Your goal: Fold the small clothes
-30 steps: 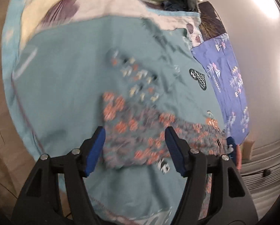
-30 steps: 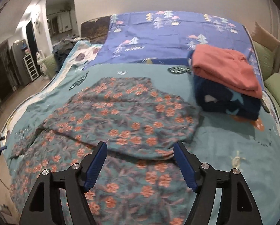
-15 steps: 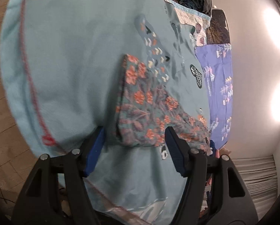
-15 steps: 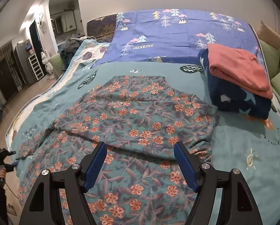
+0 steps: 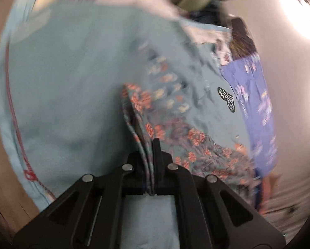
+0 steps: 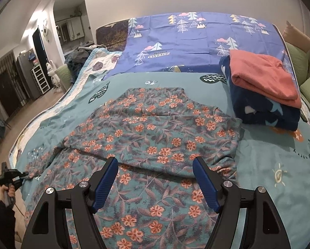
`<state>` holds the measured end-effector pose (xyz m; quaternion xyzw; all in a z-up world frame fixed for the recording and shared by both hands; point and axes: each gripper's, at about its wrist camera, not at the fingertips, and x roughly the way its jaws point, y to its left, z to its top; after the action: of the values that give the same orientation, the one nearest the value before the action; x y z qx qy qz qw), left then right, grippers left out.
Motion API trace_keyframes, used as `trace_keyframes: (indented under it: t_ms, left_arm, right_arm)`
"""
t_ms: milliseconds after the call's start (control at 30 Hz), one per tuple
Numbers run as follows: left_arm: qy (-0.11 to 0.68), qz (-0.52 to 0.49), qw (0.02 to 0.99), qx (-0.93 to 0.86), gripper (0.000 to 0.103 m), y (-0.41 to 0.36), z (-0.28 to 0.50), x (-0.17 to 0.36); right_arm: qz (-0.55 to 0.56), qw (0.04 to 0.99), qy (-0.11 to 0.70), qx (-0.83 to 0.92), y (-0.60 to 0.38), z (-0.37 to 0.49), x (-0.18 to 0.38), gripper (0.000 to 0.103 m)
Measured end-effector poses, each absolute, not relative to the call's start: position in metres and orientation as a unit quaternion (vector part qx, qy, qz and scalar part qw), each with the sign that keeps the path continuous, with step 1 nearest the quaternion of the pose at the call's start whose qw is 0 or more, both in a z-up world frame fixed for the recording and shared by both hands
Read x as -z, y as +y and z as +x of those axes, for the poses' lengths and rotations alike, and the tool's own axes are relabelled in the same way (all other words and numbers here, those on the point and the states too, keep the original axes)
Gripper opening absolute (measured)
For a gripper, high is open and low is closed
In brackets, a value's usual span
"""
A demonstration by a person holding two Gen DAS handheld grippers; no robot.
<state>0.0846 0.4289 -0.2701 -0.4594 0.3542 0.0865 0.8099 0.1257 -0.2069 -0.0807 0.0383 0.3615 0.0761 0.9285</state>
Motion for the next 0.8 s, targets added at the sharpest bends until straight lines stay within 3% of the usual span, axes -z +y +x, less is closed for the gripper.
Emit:
trace_keyframes:
  t_ms: [367,533,633,800]
  left_arm:
    - [0.254,-0.214,0.938,0.104,0.006,0.251,0.113,0.09]
    - [0.248,-0.131,0.94,0.194,0.006,0.164,0.117,0.071]
    - [0.265,-0.136,0.922,0.247,0.006,0.133,0.119,0.077]
    - [0.283,-0.146,0.906,0.278,0.006,0.103,0.121,0.086]
  right_arm:
    - [0.077,0.9,0.368,-0.22,-0.133,0.135,0.049,0.076]
    - [0.047,0.884,0.365,-0.286,-0.077,0.135,0.021,0.076]
    - [-0.001,0.876,0.37,-0.309,-0.047,0.137,0.006,0.077]
    - [-0.083,0.813,0.465,-0.34,-0.008,0.168,0.01,0.078]
